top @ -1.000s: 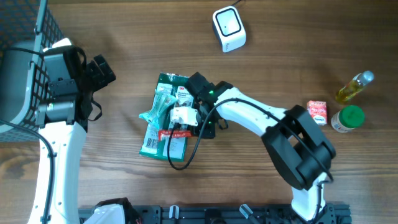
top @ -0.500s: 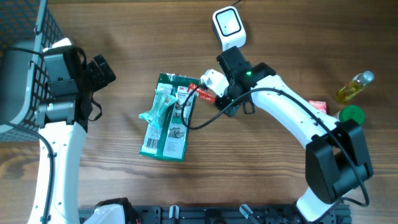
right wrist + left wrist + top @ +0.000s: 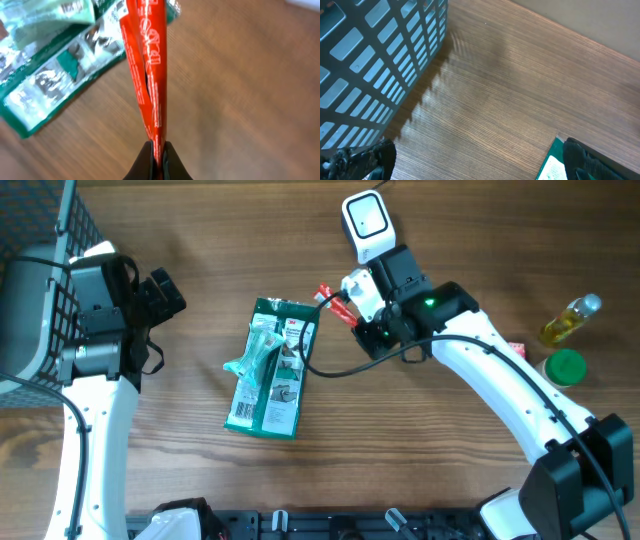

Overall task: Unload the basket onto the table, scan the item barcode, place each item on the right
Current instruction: 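Lift the red tubes up to the white scanner with the right gripper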

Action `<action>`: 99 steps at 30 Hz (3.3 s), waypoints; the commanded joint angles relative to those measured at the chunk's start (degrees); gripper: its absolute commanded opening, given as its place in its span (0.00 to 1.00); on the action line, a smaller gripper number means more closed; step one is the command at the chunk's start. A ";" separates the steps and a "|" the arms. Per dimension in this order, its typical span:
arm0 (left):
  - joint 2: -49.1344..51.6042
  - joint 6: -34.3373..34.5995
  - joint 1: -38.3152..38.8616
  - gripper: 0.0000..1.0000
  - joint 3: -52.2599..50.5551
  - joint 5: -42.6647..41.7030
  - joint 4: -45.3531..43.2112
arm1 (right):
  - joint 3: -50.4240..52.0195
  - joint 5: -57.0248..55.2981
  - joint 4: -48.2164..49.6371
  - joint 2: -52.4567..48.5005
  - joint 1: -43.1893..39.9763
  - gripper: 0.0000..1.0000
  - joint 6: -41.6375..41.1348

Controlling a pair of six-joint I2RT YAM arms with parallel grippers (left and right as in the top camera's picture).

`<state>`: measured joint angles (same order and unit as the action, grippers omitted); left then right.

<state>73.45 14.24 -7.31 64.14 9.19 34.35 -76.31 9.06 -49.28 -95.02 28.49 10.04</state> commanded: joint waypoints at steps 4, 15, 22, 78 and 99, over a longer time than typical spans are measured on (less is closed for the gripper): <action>0.07 -0.50 -0.33 1.00 0.42 0.52 -0.20 | -0.44 14.91 -6.56 0.37 -0.13 0.04 3.74; 0.07 -0.50 -0.33 1.00 0.44 0.52 -0.20 | -0.44 22.58 -19.54 0.37 -0.13 0.04 26.77; 0.07 -0.50 -0.33 1.00 0.44 0.52 -0.20 | -0.46 22.58 -19.80 0.37 -0.13 0.04 27.26; 0.07 -0.50 -0.33 1.00 0.44 0.52 -0.17 | -21.55 -32.09 12.76 -5.22 -2.12 0.04 38.16; 0.07 -0.50 -0.33 1.00 0.44 0.52 -0.17 | -21.55 -59.71 36.85 -29.57 -2.12 0.04 39.65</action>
<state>73.45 14.24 -7.31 64.14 9.19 34.37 -97.23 -45.76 -13.17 -121.86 26.55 49.58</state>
